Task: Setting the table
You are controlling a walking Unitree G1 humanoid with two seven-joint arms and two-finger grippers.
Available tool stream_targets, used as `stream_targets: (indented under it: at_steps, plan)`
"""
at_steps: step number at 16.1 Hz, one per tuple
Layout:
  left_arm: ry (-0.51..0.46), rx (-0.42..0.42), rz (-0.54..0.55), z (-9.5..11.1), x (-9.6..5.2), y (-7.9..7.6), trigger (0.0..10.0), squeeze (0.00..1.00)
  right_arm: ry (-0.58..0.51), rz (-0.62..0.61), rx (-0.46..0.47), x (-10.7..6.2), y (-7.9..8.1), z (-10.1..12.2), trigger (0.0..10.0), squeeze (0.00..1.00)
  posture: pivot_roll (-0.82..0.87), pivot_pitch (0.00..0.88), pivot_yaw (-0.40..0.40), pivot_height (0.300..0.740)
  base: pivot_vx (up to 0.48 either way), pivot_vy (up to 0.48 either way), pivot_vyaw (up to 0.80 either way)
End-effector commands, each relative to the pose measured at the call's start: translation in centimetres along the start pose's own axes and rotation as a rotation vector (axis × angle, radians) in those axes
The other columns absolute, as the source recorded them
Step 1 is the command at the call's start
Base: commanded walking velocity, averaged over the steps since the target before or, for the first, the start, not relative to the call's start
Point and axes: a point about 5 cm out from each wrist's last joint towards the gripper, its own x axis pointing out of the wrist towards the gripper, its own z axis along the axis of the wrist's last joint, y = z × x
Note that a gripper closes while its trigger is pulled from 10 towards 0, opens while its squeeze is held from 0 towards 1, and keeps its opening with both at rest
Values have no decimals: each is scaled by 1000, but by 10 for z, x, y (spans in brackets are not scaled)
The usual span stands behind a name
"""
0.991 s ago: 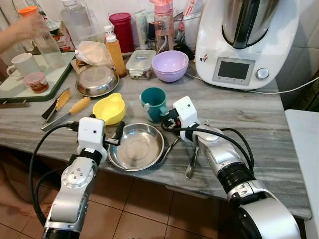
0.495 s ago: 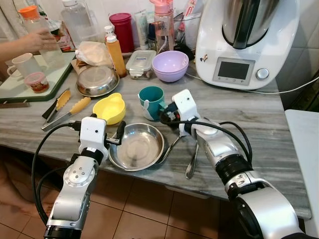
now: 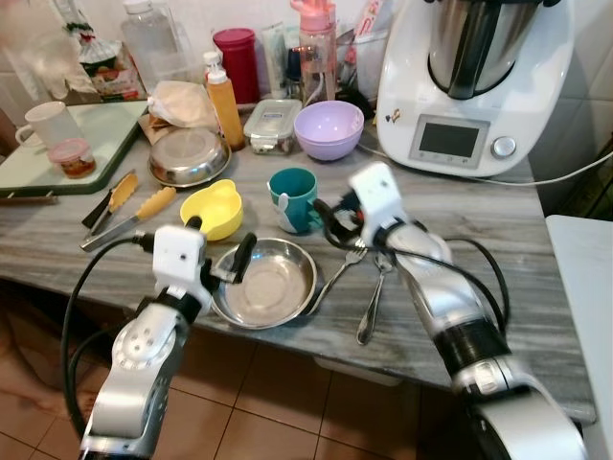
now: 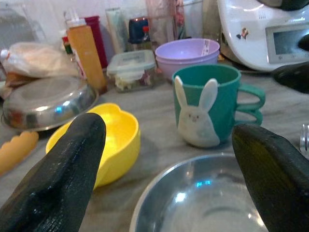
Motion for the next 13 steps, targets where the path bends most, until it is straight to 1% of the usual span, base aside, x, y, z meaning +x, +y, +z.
stream_targets:
  at_steps: [1,2,3,5,6,7,8,10,11,12,13]
  plan:
    - [2,12,-2,2,-4,3,10000,0,-44,-44,21,-5,-4,9,10000,1000,-165,12,98,740,0,0,0]
    - [4,9,17,1,-6,5,10000,0,-62,-74,52,-12,-6,7,10000,1000,-174,9,99,740,0,0,0]
    - [7,-12,26,0,-8,6,10000,0,-62,-97,54,-19,-6,4,10000,1000,-177,3,98,740,0,0,0]
    - [7,-9,40,0,-10,8,10000,0,-67,-126,50,-28,-5,3,10000,1000,-182,0,95,740,0,0,0]
    - [8,-15,62,-1,-12,11,10000,0,-45,-151,71,-35,-4,-1,10000,1000,-185,0,92,740,0,0,0]
    - [11,-11,99,-2,-16,15,10000,0,-38,-159,69,-41,-3,-3,10000,1000,-187,0,91,740,0,0,0]
    - [16,-8,162,-5,-20,20,10000,0,-45,-159,110,-48,3,-4,10000,1000,-188,0,90,740,0,0,0]
    - [28,-5,226,-10,-26,24,10000,0,-62,-147,97,-53,10,-3,10000,1000,-190,0,91,740,0,0,0]
    - [30,-5,235,-11,-26,23,10000,0,-67,-144,92,-54,11,-3,10000,1000,-190,0,91,740,0,0,0]
    - [30,2,248,-13,-27,20,10000,0,-63,-144,91,-57,14,-4,10000,149,-189,0,85,740,0,0,0]
    - [33,-5,269,-13,-26,17,10000,0,-54,-153,97,-58,14,-5,10000,0,-189,0,84,740,0,0,0]
